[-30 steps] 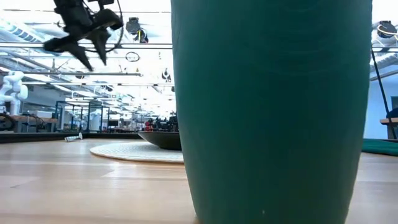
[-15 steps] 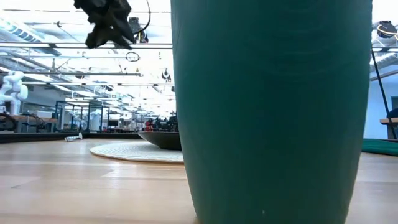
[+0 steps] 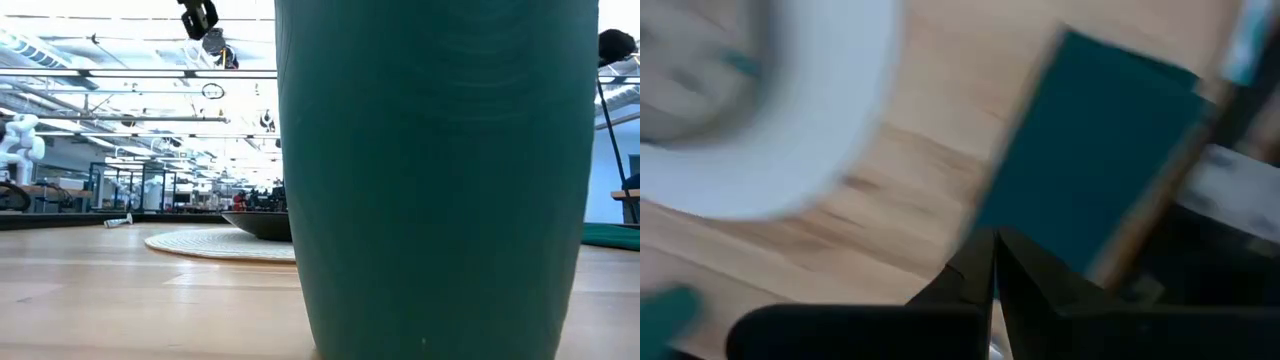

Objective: Set table place
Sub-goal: Put the dark napkin to the left side of the brown plate

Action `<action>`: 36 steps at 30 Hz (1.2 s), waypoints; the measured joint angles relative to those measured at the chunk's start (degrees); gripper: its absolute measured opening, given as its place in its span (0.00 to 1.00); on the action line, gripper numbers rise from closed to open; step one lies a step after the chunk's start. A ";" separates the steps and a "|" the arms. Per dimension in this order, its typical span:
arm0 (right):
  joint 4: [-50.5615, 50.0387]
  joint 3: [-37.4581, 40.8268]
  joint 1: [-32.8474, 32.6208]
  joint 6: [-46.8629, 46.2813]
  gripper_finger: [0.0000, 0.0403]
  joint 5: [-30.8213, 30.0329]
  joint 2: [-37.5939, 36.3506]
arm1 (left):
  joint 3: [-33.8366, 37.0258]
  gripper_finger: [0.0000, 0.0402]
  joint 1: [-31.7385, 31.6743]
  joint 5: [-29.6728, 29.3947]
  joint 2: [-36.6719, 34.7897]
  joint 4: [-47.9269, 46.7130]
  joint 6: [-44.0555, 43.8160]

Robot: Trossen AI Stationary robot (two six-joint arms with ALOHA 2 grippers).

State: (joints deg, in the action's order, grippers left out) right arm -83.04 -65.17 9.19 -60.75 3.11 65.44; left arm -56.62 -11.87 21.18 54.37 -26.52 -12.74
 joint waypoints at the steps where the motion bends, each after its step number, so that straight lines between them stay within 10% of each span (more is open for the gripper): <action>1: -1.95 0.00 1.34 2.85 0.00 0.83 1.12 | 0.06 0.00 -0.02 -0.02 0.02 -0.18 0.03; 13: -6.97 0.00 15.62 45.35 0.11 0.01 16.53 | 3.30 0.00 -0.09 -2.41 0.04 -1.12 -3.90; 23: 1.59 6.60 26.53 56.81 0.48 -6.07 26.15 | 3.30 0.00 -0.09 -3.43 0.02 -0.92 -10.23; 36: 17.12 15.01 31.30 75.21 0.48 -9.63 27.31 | 3.30 0.00 -0.09 -4.56 0.02 -0.96 -10.97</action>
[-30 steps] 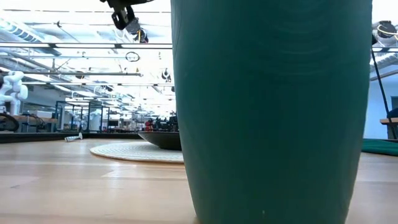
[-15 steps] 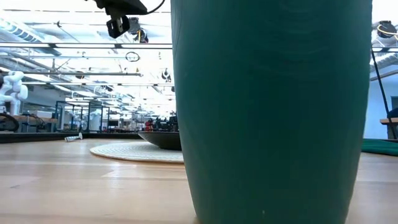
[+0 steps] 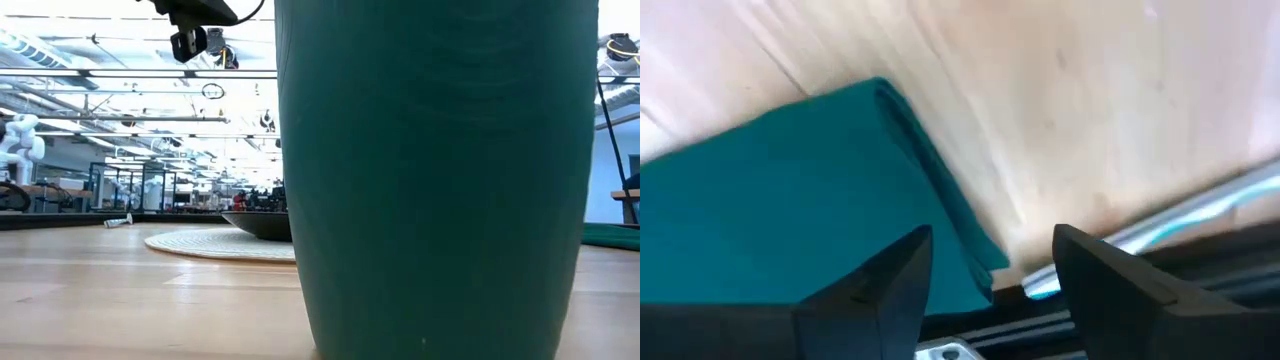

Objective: Set table place
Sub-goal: Put the dark napkin to the left side of the brown plate

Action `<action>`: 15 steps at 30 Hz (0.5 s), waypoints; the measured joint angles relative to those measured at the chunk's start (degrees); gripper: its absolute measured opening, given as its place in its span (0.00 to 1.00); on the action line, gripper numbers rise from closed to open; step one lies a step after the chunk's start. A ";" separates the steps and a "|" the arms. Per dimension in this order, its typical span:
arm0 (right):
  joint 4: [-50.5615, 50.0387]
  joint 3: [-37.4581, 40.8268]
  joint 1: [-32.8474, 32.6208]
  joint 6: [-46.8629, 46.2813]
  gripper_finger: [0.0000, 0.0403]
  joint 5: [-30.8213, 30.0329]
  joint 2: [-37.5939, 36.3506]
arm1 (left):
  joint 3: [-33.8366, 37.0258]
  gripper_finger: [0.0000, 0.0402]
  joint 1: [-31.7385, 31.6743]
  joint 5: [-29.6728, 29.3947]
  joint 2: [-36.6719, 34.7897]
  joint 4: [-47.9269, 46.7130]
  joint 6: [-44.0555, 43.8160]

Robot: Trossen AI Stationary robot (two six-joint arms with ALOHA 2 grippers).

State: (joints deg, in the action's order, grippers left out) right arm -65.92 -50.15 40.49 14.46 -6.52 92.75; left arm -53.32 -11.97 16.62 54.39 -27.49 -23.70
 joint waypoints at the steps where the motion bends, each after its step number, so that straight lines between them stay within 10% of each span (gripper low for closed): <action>1: 0.38 0.32 0.00 0.78 0.48 0.62 0.00 | 0.00 0.00 0.00 0.00 0.00 0.00 0.00; 15: 8.20 8.12 -0.11 3.00 0.37 2.62 -0.46 | 0.00 0.00 0.00 -2.37 0.00 -0.09 -0.02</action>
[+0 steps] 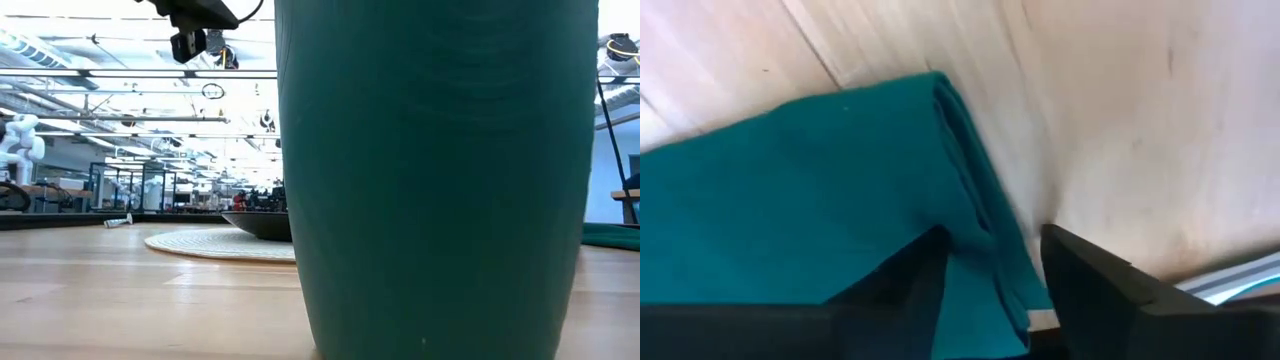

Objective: Set table place
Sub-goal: Put the dark napkin to the left side of the brown plate

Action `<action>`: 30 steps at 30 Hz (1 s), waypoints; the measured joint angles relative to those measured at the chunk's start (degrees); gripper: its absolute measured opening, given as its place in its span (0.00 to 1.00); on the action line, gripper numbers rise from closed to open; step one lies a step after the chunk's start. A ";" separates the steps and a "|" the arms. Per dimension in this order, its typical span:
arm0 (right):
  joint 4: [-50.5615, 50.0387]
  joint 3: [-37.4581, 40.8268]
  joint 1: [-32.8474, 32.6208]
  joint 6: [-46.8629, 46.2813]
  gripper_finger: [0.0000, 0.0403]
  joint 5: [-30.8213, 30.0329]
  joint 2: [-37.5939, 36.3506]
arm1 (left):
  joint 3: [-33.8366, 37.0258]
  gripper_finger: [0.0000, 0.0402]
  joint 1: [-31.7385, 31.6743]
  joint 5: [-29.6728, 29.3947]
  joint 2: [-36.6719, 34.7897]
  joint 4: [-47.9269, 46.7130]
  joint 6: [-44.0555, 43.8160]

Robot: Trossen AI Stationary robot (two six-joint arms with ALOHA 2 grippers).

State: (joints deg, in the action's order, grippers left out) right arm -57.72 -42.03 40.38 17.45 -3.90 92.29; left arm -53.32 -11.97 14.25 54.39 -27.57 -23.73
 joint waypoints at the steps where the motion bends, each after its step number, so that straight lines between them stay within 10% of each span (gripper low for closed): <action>1: 0.01 0.12 0.00 0.02 0.34 0.15 0.00 | 0.00 0.00 0.00 -0.29 0.00 0.00 0.02; 7: -0.44 0.24 -0.26 -0.37 0.04 1.39 0.08 | 0.00 0.00 0.00 -5.07 0.00 -0.48 0.04; 18: -18.56 -10.30 -10.55 -6.59 0.00 0.44 -7.20 | 0.00 0.00 0.02 -8.51 0.00 -6.56 0.23; 30: -32.00 -41.70 -29.44 -23.34 0.00 11.82 -8.08 | 0.00 0.00 0.00 -9.13 0.01 -6.68 3.61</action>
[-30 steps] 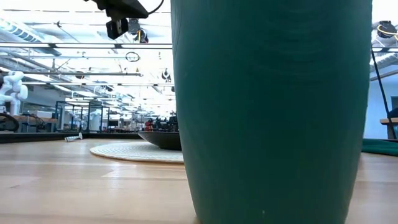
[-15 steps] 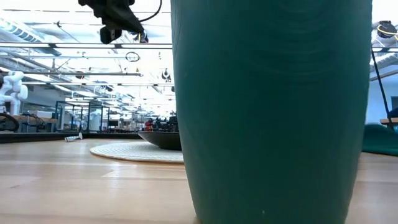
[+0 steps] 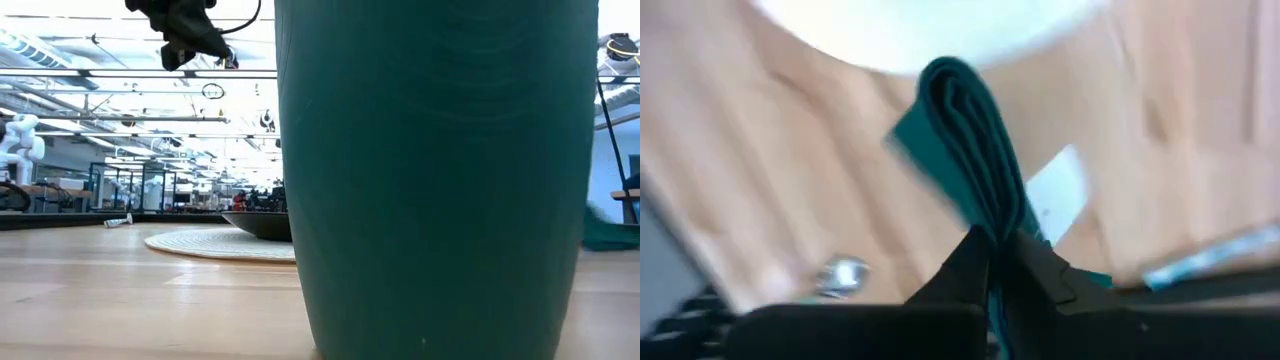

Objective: Set table place
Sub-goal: Put the dark napkin to the left side of the brown plate

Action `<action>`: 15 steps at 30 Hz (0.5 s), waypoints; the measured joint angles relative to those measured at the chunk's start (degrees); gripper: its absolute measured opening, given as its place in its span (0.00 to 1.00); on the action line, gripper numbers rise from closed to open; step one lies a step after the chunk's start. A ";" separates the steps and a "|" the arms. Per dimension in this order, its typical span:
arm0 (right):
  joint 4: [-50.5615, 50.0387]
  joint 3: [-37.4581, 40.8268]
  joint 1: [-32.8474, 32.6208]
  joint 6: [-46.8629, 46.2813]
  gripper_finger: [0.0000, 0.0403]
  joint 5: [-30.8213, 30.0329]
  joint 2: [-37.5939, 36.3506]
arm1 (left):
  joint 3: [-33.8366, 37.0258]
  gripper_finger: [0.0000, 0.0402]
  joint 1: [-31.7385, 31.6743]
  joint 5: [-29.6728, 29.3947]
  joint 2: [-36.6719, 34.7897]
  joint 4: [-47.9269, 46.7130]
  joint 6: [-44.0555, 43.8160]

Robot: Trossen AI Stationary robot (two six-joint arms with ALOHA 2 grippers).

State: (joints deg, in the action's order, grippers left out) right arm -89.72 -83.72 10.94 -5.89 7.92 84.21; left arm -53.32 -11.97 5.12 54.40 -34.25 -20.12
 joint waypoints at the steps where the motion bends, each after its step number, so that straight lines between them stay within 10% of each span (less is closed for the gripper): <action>1: -0.07 -2.58 -1.61 -1.22 0.00 1.07 0.48 | 0.00 0.00 0.00 -0.02 0.00 -0.35 0.00; 15: 4.21 -33.74 -13.72 -6.29 0.00 14.22 16.73 | -0.26 0.00 0.00 -0.80 -9.99 -6.52 -0.18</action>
State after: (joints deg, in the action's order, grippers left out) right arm -85.51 -117.46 -2.78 -12.17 22.14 100.94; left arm -53.58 -11.97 4.32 44.40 -40.78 -20.30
